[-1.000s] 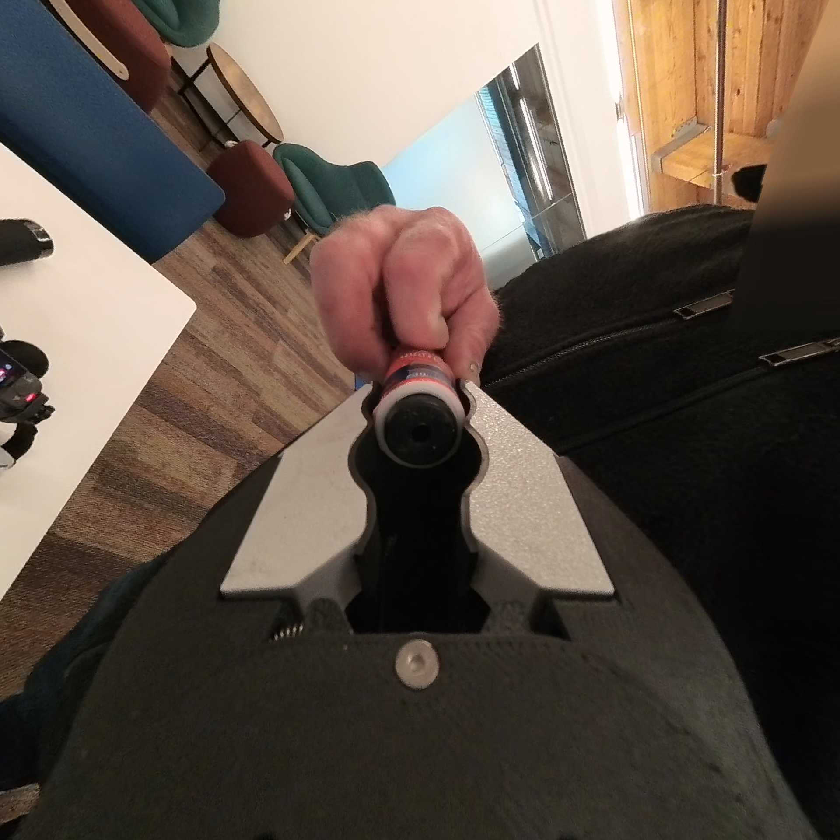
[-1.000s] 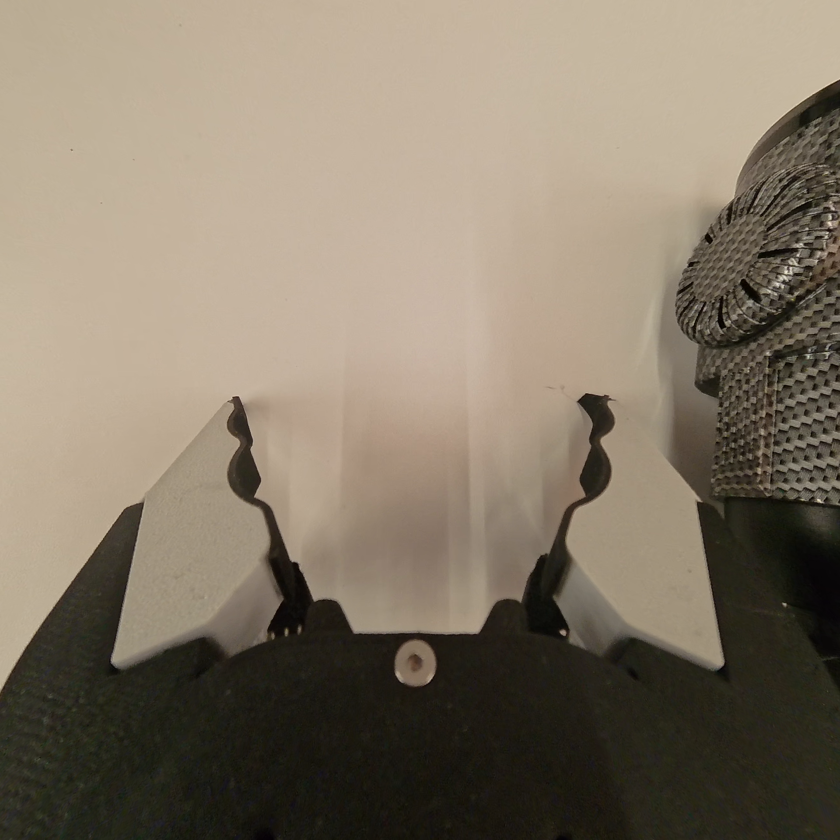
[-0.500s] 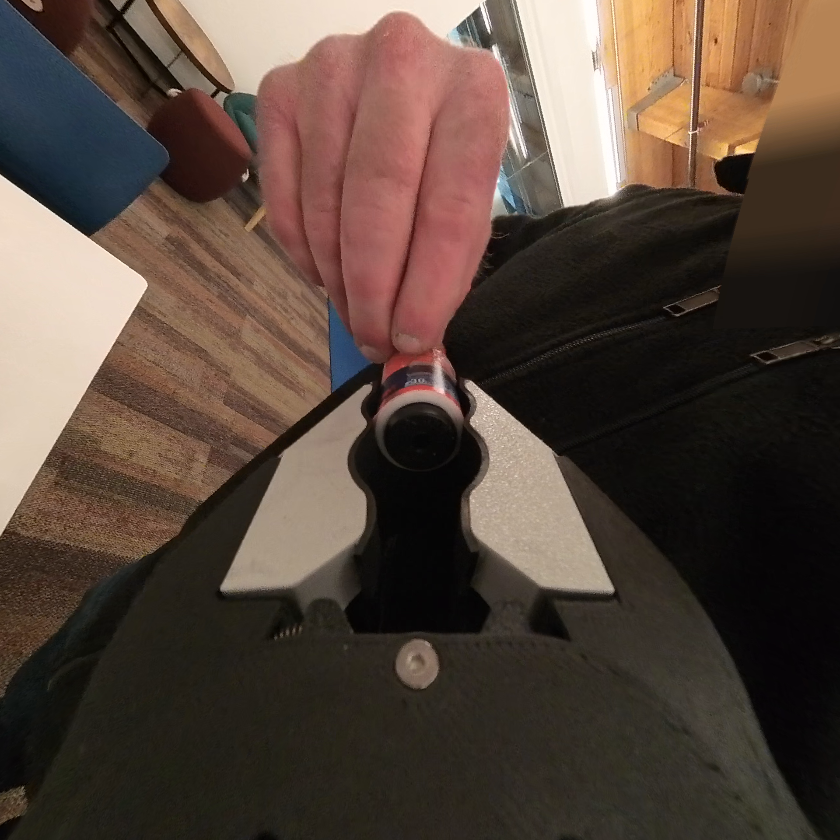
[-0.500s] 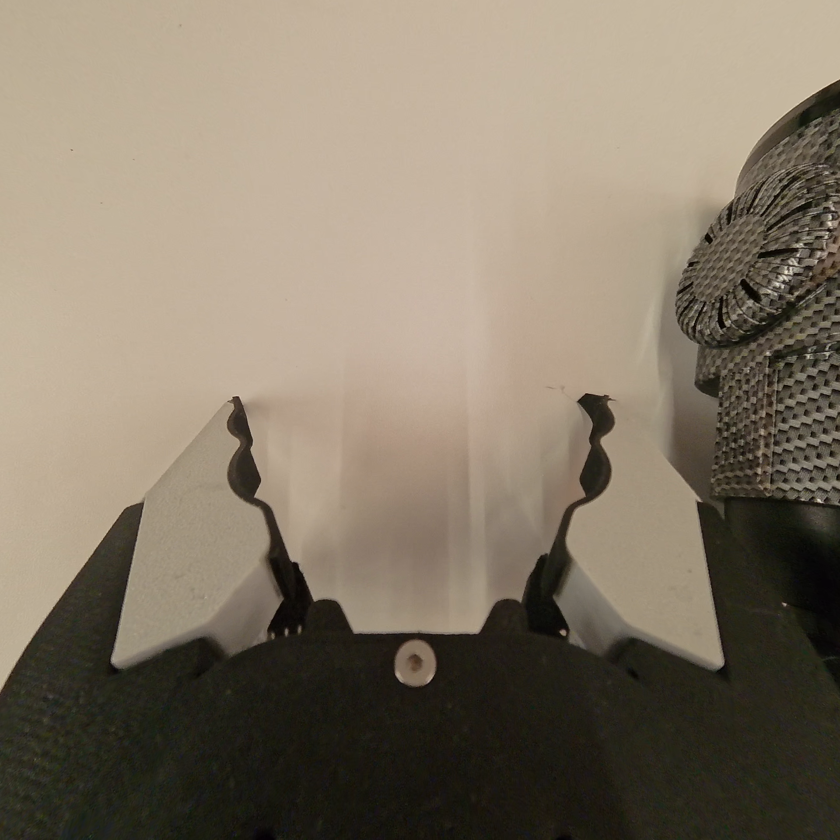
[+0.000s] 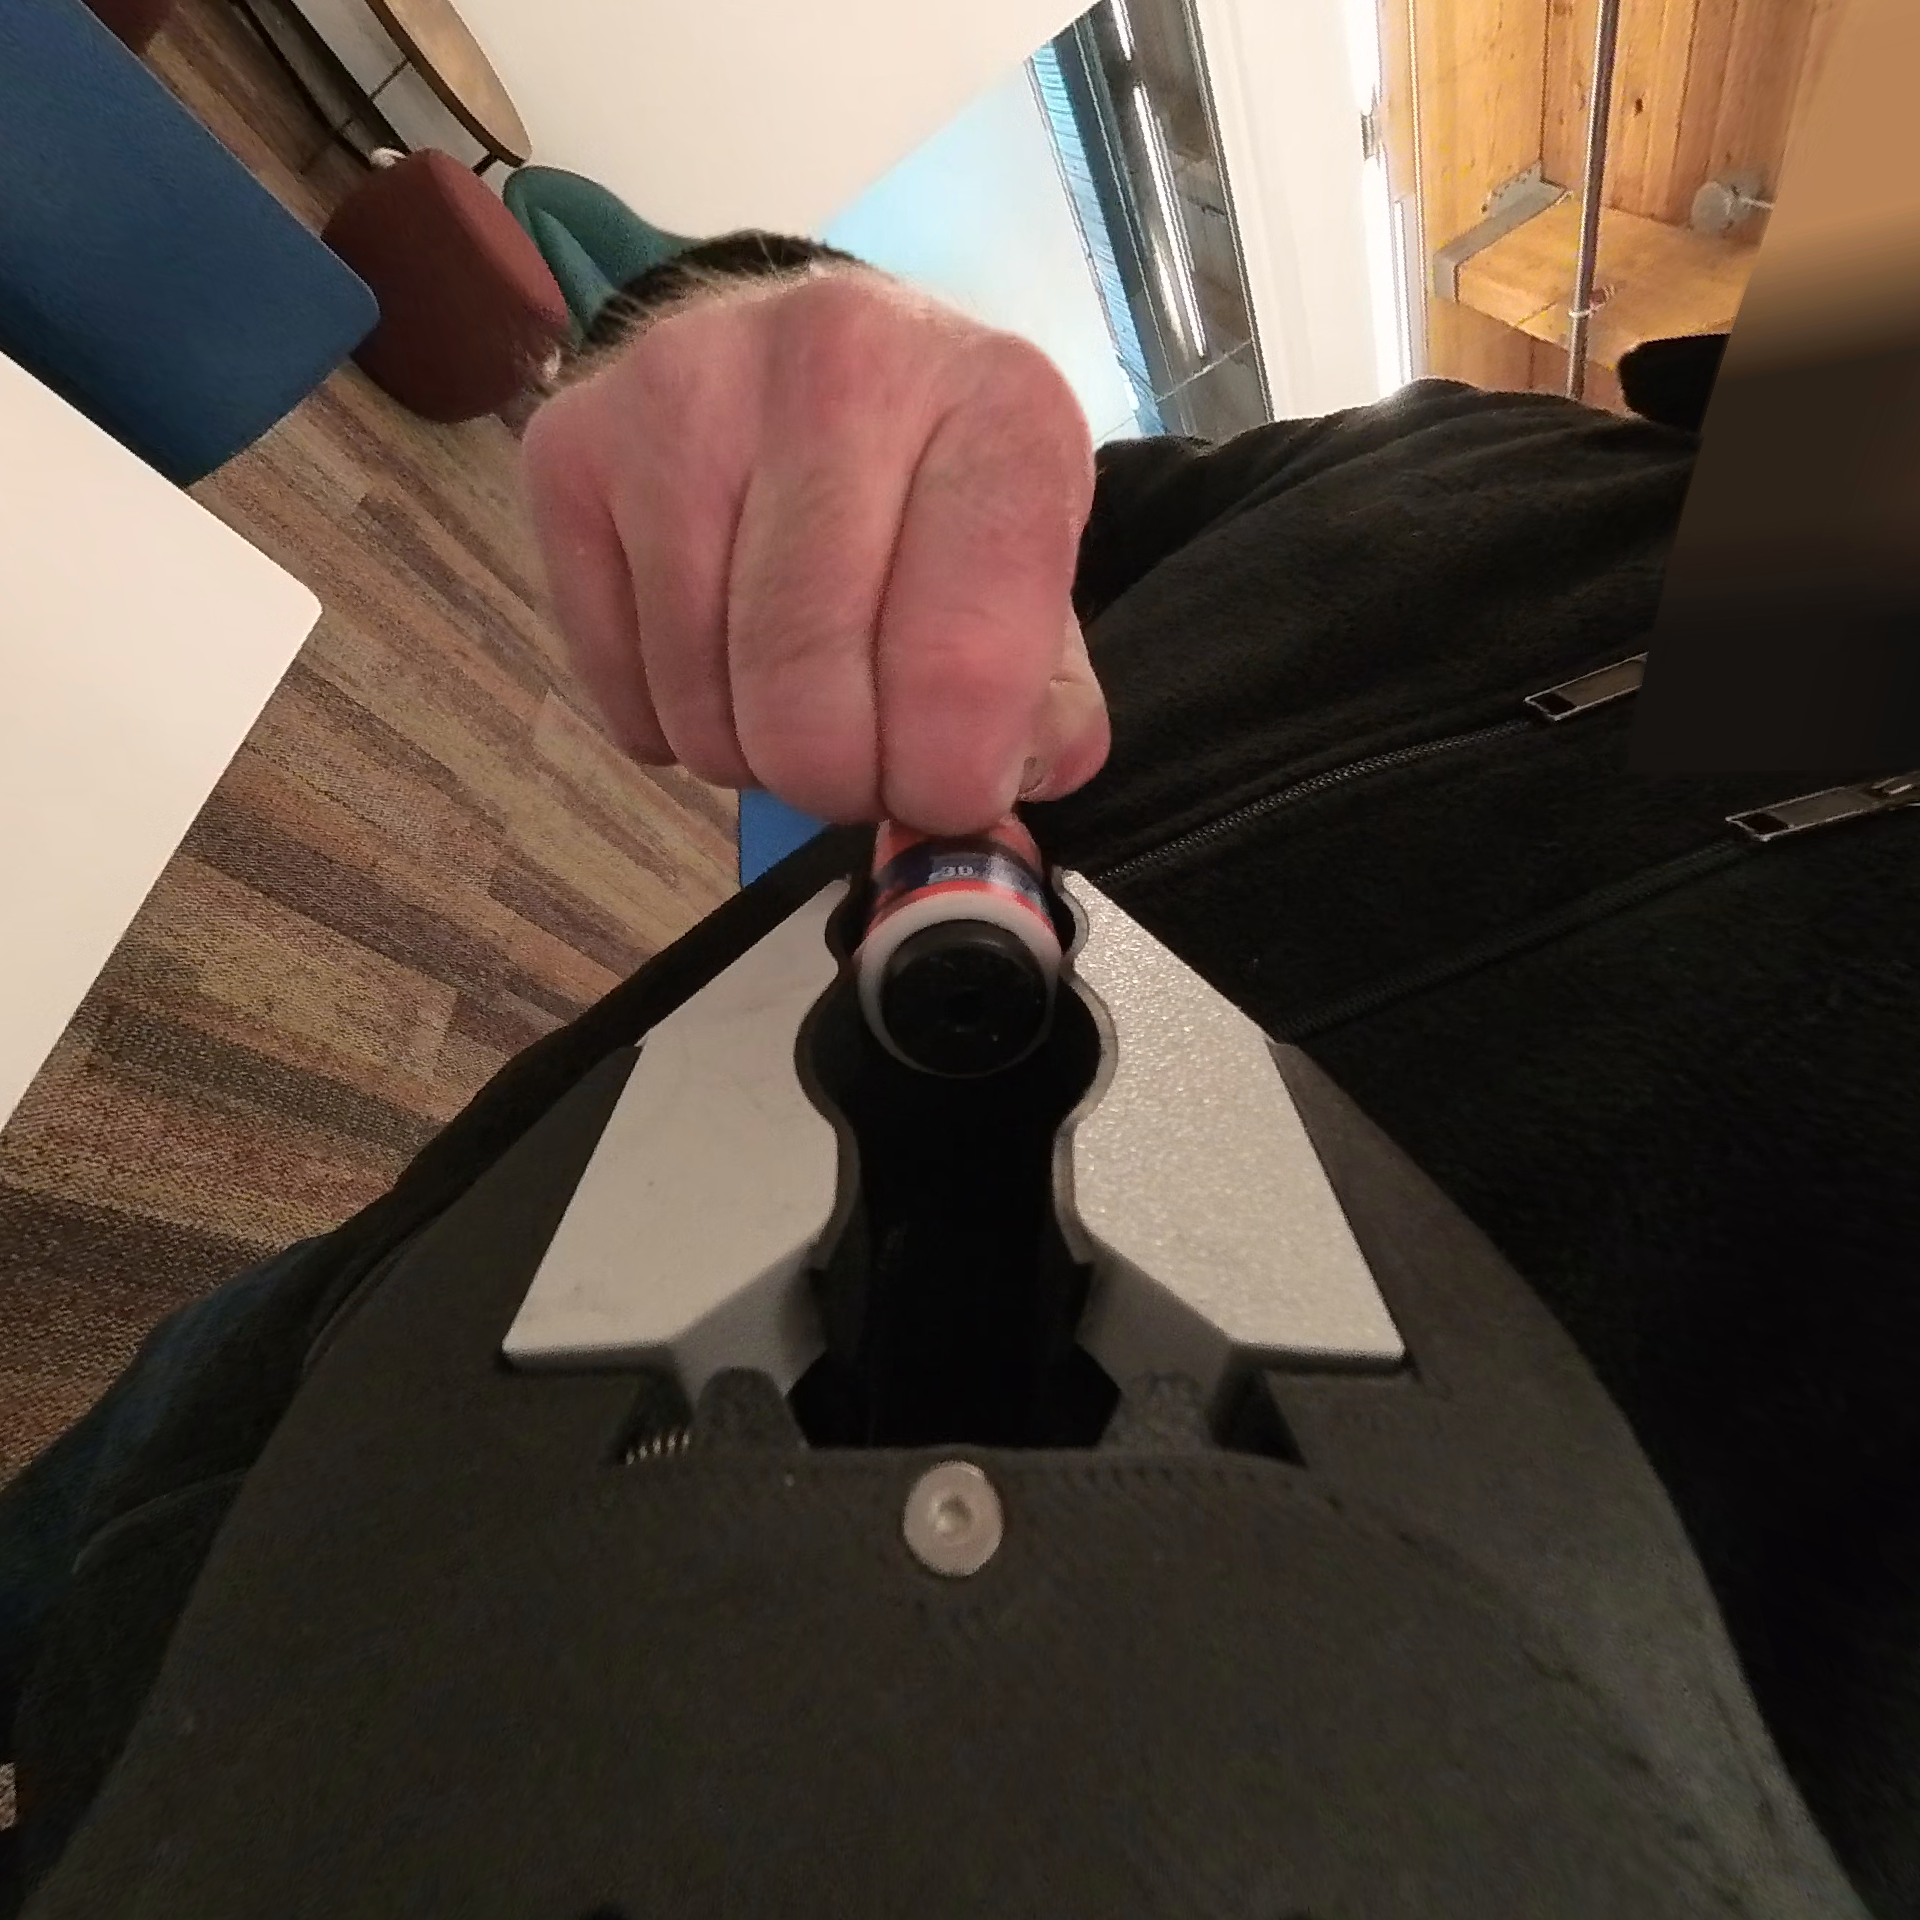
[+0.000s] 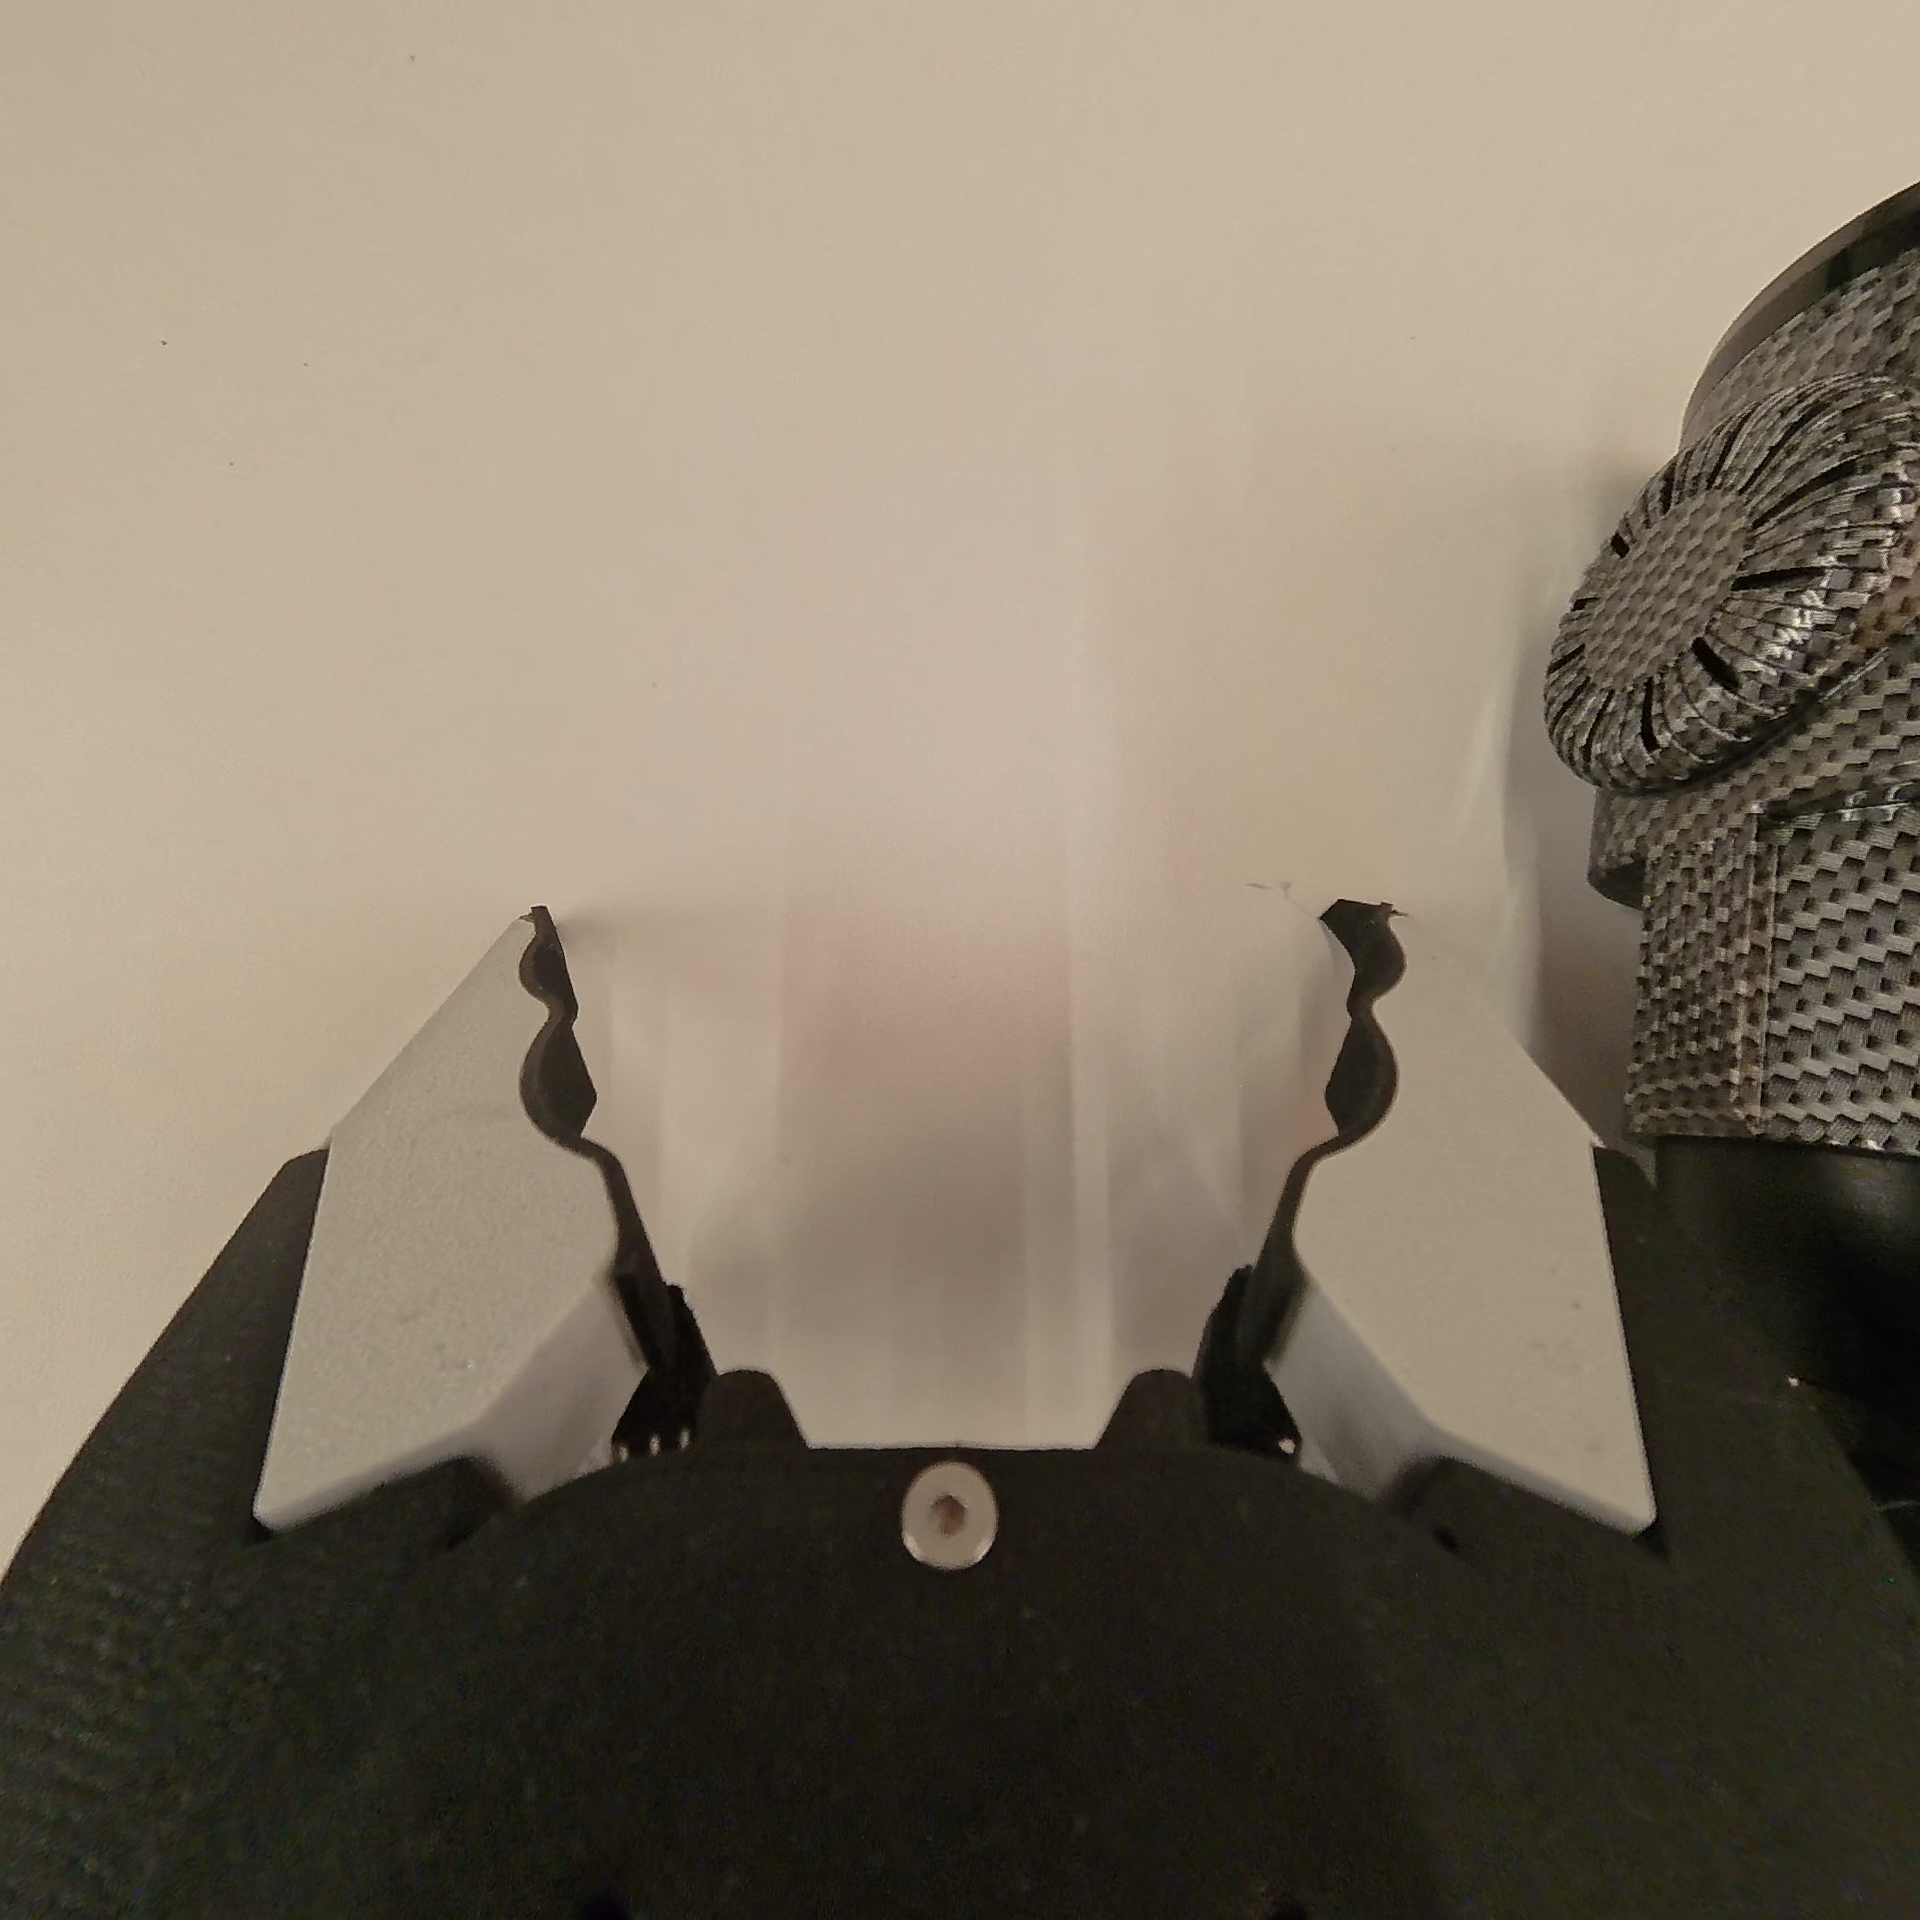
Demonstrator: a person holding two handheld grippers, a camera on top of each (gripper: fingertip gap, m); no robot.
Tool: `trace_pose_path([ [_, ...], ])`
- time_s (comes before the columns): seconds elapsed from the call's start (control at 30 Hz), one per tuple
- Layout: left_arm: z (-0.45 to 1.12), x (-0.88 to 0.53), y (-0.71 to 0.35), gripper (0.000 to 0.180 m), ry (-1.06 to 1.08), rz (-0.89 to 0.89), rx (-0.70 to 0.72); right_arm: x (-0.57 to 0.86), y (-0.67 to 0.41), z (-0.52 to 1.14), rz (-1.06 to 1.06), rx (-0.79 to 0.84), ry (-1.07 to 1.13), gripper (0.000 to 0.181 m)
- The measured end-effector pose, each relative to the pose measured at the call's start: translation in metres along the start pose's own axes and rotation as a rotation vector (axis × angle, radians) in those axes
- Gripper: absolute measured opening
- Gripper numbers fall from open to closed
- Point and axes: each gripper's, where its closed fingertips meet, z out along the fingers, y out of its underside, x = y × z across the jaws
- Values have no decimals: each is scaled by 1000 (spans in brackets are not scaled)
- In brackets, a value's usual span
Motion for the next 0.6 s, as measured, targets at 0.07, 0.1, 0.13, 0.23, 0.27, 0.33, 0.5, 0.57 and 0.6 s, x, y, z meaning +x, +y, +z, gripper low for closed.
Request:
trace_pose_path([
  [0.07,-1,-1,-1,30,-3,0,3,0,0,0,0,0,0,144],
  [0.1,-1,0,-2,30,-4,4,3,0,0,0,0,0,0,144],
  [0.13,-2,-1,-2,30,-3,4,5,0,0,0,0,0,0,144],
  [0.23,-3,0,-5,30,-4,13,15,0,0,0,0,0,0,144],
  [0.27,-4,1,-5,30,-3,18,15,0,0,0,0,0,0,144],
  [0.33,-3,2,-7,29,-8,43,13,0,0,0,0,0,0,144],
  [0.5,-2,8,-12,29,7,77,11,0,0,0,0,0,0,144],
  [0.57,-2,11,-13,30,15,92,9,0,0,0,0,0,0,144],
  [0.6,-3,11,-14,30,15,89,10,0,0,0,0,0,0,144],
])
